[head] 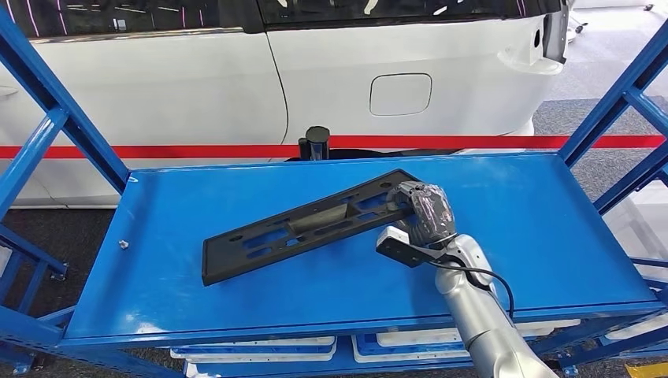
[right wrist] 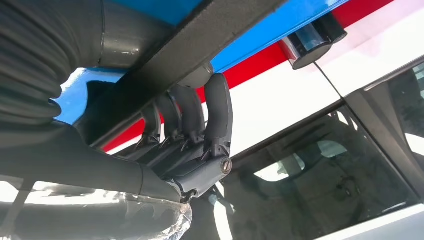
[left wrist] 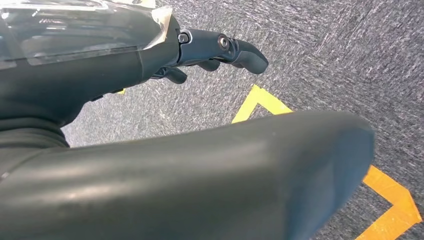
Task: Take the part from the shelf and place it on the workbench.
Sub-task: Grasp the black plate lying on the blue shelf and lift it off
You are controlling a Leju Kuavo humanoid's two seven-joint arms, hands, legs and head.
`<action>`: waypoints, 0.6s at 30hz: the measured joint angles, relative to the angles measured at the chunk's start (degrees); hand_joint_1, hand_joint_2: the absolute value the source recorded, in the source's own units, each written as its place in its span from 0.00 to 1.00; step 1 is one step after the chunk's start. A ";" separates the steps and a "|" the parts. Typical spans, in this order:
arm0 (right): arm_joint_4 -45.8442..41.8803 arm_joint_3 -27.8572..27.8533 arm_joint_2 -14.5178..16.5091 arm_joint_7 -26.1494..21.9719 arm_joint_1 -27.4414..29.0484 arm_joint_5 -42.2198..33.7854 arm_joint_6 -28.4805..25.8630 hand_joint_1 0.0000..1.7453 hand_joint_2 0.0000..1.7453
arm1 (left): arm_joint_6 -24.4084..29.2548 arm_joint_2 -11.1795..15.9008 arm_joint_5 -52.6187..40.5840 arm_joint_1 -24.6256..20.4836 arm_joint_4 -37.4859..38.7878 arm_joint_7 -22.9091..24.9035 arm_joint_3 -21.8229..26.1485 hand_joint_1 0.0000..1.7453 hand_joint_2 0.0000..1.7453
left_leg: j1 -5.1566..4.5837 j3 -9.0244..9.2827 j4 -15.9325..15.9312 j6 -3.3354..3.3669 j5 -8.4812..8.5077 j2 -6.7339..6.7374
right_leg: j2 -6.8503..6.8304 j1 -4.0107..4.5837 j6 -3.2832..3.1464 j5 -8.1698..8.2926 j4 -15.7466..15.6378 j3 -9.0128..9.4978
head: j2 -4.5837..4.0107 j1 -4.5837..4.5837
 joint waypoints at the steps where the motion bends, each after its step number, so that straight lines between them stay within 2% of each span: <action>1: 0.00 0.08 -0.01 0.12 0.02 0.08 -0.15 0.99 1.00 | 0.13 0.00 0.18 0.02 0.01 -0.24 0.01 0.00 0.00 | 0.00 0.00 0.00 0.00 0.00 -0.01 | -0.01 0.00 0.00 0.00 0.00 0.00 | 0.00 -0.01; 12: -0.38 0.27 -0.11 0.47 0.46 -0.25 -0.98 1.00 1.00 | 0.90 0.00 0.85 0.09 0.00 -1.31 0.03 0.00 0.00 | -0.01 0.02 0.00 0.00 0.00 -0.05 | -0.11 -0.01 0.00 -0.02 -0.01 0.03 | 0.00 0.01; 16: -0.60 0.31 -0.13 0.47 0.63 -0.28 -1.00 0.99 1.00 | 1.10 0.00 1.12 0.09 0.00 -1.52 0.05 0.00 1.00 | -0.02 0.04 0.00 0.01 0.00 -0.06 | -0.12 -0.01 0.00 -0.02 -0.01 0.03 | 0.00 0.00; 18: -0.90 0.31 -0.18 0.47 0.86 -0.42 -1.12 1.00 1.00 | 1.38 0.00 1.50 0.10 -0.01 -1.93 0.15 0.00 1.00 | -0.02 0.05 0.00 0.01 0.00 -0.07 | -0.14 -0.01 0.00 -0.02 -0.01 0.03 | 0.00 0.01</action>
